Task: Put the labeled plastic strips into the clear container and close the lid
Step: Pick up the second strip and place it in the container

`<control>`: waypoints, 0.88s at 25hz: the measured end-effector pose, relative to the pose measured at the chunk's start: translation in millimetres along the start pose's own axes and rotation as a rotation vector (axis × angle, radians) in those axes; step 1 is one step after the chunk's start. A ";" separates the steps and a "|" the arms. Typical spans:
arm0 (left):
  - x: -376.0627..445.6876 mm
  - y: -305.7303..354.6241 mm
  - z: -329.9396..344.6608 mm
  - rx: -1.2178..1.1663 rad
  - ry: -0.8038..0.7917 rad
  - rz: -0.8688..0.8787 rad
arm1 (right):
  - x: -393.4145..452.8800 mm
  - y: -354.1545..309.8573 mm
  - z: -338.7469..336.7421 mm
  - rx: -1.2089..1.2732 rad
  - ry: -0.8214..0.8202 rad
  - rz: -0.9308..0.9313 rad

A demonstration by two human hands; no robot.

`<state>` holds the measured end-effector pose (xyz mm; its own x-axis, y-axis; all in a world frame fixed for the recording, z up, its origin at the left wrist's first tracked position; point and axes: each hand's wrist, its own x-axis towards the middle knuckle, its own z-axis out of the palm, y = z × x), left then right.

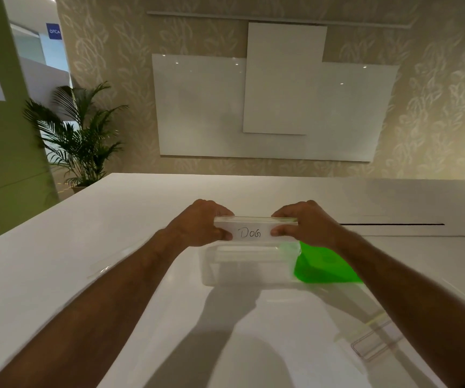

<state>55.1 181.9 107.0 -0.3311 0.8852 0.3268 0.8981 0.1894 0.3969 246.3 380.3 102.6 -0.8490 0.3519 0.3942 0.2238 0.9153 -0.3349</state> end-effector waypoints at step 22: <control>50.2 -31.0 46.9 0.275 -0.473 -0.093 | 54.2 17.3 46.0 -0.337 -0.613 0.101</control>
<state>24.3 240.4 70.9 -0.3036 0.9417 -0.1448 0.9347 0.3238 0.1464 182.1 406.2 78.8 -0.9106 0.3551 -0.2112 0.3677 0.9297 -0.0221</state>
